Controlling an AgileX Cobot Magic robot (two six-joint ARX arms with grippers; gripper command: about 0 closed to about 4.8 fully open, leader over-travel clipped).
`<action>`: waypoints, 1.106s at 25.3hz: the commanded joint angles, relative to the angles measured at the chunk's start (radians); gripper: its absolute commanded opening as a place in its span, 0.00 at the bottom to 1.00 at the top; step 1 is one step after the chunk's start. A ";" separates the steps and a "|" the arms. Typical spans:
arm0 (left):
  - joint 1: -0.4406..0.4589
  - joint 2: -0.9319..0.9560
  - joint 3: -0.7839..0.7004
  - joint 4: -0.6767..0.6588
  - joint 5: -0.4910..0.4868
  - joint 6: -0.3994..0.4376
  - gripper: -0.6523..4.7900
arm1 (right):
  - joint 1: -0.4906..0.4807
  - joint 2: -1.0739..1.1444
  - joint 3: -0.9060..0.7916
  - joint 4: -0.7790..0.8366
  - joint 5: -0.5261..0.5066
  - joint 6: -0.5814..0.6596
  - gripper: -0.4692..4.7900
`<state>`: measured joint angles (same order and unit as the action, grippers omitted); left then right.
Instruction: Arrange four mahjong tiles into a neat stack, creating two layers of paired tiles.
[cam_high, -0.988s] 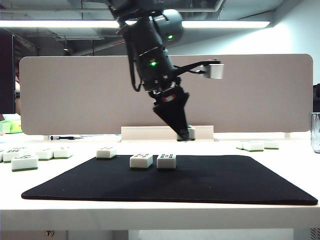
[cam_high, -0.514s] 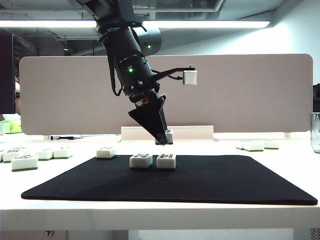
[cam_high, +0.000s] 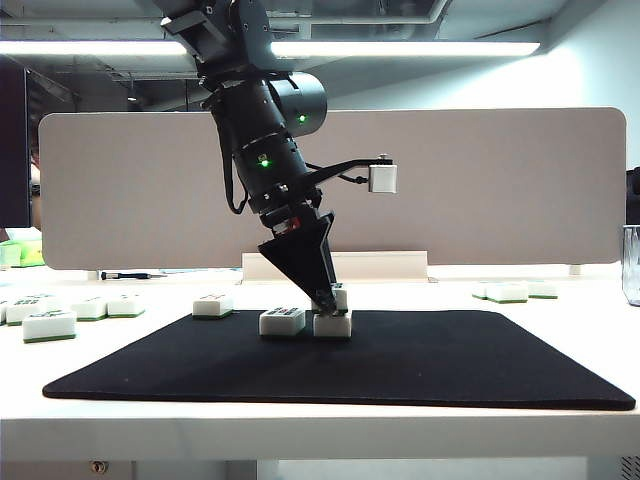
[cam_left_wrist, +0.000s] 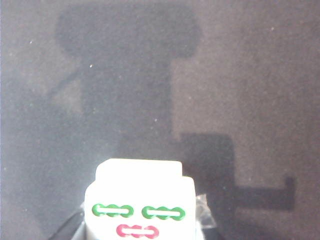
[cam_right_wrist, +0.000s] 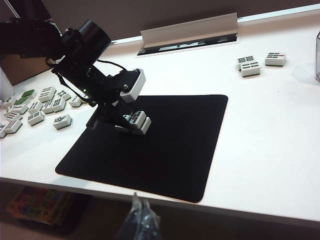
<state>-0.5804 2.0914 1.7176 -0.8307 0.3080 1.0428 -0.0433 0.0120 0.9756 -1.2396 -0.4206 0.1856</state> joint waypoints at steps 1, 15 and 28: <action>0.000 0.000 0.003 0.010 0.013 -0.001 0.46 | 0.001 -0.012 0.000 0.010 0.000 -0.003 0.09; -0.012 -0.019 0.005 0.003 0.003 -0.004 0.66 | 0.001 -0.012 -0.001 0.009 -0.001 -0.003 0.09; -0.013 -0.053 0.005 0.002 -0.331 -0.119 0.66 | 0.001 -0.012 -0.001 0.010 -0.001 -0.003 0.09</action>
<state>-0.5945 2.0468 1.7199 -0.8303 -0.0284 0.9257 -0.0433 0.0120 0.9722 -1.2396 -0.4202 0.1856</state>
